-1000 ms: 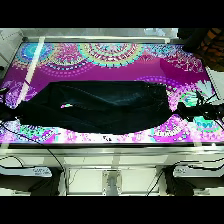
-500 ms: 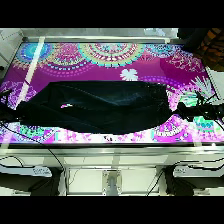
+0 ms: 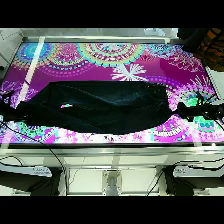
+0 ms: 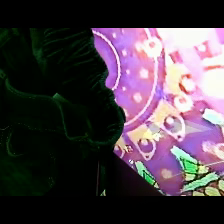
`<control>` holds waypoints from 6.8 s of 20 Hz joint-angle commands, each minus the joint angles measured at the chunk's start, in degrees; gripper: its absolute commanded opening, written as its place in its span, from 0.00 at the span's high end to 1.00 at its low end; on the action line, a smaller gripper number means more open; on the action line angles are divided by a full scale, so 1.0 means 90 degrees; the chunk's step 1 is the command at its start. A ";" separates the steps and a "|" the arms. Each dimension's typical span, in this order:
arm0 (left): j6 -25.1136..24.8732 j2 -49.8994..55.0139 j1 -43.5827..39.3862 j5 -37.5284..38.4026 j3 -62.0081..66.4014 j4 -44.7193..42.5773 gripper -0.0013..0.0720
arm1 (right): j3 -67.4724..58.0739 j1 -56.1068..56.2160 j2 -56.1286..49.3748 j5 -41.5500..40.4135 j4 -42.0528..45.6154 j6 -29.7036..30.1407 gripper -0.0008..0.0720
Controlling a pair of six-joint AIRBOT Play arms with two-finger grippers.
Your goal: Fold the clothes and pants, and hang the long-sleeved shirts on hangers.
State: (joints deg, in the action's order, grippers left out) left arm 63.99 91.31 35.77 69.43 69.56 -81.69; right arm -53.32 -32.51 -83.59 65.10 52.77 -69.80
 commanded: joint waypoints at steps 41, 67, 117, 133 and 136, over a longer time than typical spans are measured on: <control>0.1919 0.0743 -0.1909 0.4092 0.2902 -0.0772 0.96 | -0.2815 -0.1270 -0.0843 0.1967 0.2837 -0.0155 0.91; 0.1129 -0.0539 -0.1311 0.3412 0.0738 -0.1307 0.96 | -0.1756 -0.1746 0.0010 0.1428 0.3087 -0.0537 0.98; -0.0942 0.1239 -0.5338 -0.3028 0.1311 -0.2212 0.34 | -0.2484 -0.0920 0.0578 0.0459 0.1137 -0.0146 0.53; 0.1066 0.1032 -0.4796 -0.1598 0.1761 -0.4357 0.96 | -0.2484 -0.0896 0.0578 0.0459 0.1168 -0.0143 0.53; 0.1676 0.0403 -0.4184 -0.1207 0.1761 -0.4420 0.96 | -0.2484 -0.0894 0.0578 0.0466 0.1171 -0.0138 0.53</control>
State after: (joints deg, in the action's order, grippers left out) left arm 73.65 98.98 -5.82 52.97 85.25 -118.13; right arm -75.64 -40.60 -78.35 69.25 63.29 -71.07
